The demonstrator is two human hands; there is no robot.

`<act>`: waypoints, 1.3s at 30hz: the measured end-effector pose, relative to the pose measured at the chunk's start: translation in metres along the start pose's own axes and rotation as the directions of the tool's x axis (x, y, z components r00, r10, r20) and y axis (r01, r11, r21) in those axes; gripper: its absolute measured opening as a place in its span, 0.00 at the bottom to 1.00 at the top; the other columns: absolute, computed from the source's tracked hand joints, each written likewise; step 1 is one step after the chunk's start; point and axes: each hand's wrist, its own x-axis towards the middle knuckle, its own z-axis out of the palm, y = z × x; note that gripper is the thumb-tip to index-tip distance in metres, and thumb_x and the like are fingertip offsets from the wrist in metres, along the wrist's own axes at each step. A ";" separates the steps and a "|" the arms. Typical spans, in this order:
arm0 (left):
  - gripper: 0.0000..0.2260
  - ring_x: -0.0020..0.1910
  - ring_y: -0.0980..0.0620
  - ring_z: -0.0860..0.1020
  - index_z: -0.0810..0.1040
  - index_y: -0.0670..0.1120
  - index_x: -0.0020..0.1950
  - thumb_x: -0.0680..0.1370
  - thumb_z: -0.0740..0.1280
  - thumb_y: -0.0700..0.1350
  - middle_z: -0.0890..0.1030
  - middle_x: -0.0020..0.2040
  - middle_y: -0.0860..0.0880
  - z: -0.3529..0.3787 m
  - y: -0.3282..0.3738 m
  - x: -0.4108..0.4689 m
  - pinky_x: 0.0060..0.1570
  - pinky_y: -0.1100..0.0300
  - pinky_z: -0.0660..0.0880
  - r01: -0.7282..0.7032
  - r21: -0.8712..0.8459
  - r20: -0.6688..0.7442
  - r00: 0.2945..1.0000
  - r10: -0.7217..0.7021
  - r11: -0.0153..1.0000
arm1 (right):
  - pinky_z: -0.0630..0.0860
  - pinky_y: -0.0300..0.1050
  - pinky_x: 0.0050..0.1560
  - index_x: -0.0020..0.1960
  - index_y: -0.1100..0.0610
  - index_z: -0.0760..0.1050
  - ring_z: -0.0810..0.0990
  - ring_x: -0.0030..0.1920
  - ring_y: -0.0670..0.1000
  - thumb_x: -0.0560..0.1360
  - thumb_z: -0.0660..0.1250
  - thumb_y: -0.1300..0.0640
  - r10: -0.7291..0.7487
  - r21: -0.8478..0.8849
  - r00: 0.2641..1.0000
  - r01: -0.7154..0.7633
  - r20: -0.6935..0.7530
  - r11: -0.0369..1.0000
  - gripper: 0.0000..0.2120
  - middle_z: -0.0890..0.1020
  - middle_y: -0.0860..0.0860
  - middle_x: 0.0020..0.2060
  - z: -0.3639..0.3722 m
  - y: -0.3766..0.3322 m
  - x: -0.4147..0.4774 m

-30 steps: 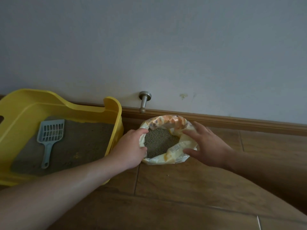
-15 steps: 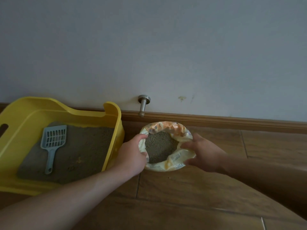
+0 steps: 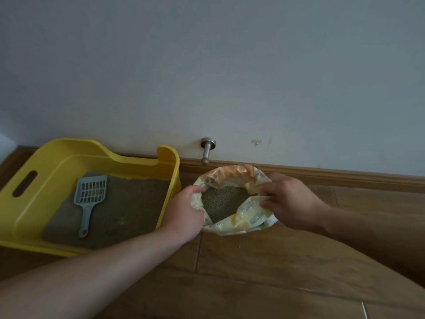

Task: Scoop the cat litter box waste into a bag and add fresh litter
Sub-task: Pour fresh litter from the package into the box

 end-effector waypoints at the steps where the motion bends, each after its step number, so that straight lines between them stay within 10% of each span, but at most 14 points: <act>1: 0.24 0.30 0.52 0.79 0.73 0.61 0.67 0.77 0.68 0.36 0.80 0.51 0.53 -0.002 0.002 -0.003 0.27 0.56 0.78 -0.007 -0.014 0.005 1.000 0.007 1.000 | 0.67 0.40 0.39 0.41 0.54 0.79 0.72 0.39 0.48 0.72 0.71 0.57 -0.018 0.005 0.999 0.018 -0.036 1.000 0.02 0.72 0.46 0.40 -0.007 -0.002 -0.003; 11: 0.24 0.53 0.52 0.80 0.73 0.58 0.67 0.76 0.71 0.37 0.78 0.63 0.52 -0.032 0.022 -0.026 0.51 0.50 0.82 -0.112 -0.160 -0.015 0.994 0.111 0.981 | 0.67 0.40 0.38 0.43 0.54 0.80 0.72 0.35 0.44 0.71 0.74 0.59 -0.063 0.067 0.968 0.081 -0.241 0.994 0.03 0.74 0.47 0.40 -0.049 -0.030 -0.021; 39: 0.20 0.48 0.54 0.84 0.75 0.57 0.59 0.75 0.72 0.36 0.87 0.47 0.52 -0.126 -0.024 -0.052 0.45 0.57 0.81 -0.031 -0.342 0.010 0.999 0.037 0.939 | 0.64 0.30 0.34 0.40 0.52 0.79 0.72 0.34 0.44 0.70 0.72 0.56 -0.273 0.040 0.895 0.306 -0.353 0.951 0.02 0.73 0.45 0.37 -0.077 -0.154 0.021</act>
